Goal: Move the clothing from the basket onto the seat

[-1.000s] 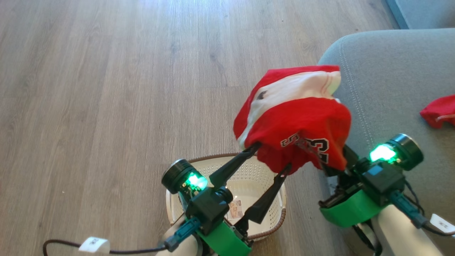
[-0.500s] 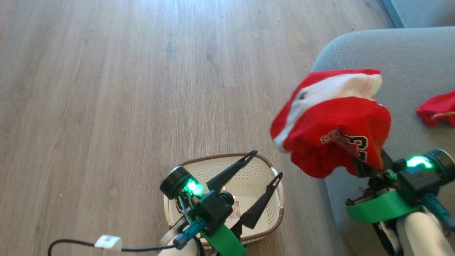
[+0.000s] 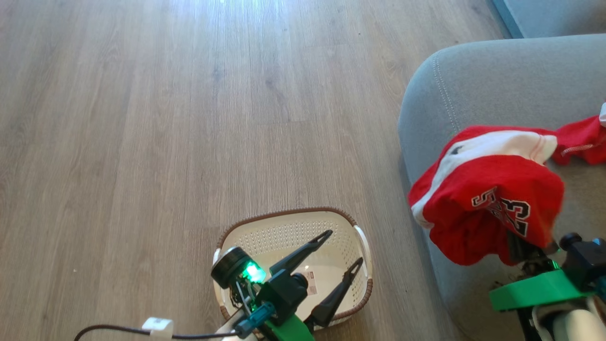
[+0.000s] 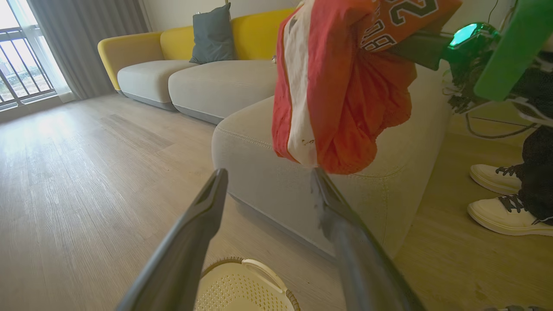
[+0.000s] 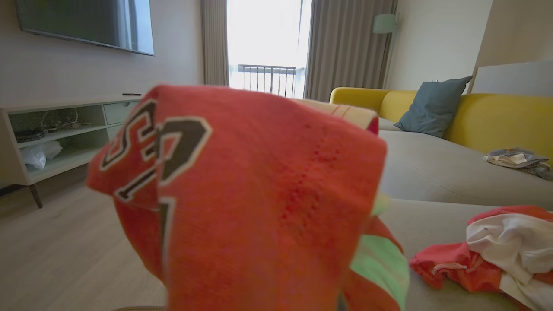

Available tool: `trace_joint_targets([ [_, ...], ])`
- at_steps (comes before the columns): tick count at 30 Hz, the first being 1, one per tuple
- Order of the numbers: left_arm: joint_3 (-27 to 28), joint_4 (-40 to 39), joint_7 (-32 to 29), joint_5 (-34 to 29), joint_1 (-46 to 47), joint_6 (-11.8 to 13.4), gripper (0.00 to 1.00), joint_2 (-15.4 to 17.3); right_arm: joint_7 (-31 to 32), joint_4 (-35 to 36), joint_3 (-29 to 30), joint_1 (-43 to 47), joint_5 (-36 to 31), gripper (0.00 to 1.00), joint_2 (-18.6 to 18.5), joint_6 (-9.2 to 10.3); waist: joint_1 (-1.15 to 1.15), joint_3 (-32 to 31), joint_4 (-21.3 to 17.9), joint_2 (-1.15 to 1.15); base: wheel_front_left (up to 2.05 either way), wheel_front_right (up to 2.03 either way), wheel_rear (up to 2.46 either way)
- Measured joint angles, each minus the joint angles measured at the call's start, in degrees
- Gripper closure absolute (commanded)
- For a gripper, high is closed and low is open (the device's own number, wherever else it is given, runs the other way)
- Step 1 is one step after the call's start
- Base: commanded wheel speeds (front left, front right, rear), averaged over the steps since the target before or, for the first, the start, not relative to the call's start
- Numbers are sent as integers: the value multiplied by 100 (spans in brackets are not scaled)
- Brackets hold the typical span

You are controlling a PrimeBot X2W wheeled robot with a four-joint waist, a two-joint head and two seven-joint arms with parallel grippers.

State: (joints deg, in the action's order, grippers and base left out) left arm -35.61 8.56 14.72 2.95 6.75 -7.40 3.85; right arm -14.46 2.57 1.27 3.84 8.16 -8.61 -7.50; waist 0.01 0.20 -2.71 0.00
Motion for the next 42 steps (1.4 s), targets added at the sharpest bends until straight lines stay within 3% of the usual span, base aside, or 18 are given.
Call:
trace_joint_targets([
  [31,2,544,0,-43,-2,-2,0,16,0,-503,200,154,301,100,154,0,0,163,-12,0,0,0,0],
  [42,33,517,0,-43,0,-3,0,20,0,-453,181,135,301,100,155,0,0,241,-347,0,0,0,0],
])
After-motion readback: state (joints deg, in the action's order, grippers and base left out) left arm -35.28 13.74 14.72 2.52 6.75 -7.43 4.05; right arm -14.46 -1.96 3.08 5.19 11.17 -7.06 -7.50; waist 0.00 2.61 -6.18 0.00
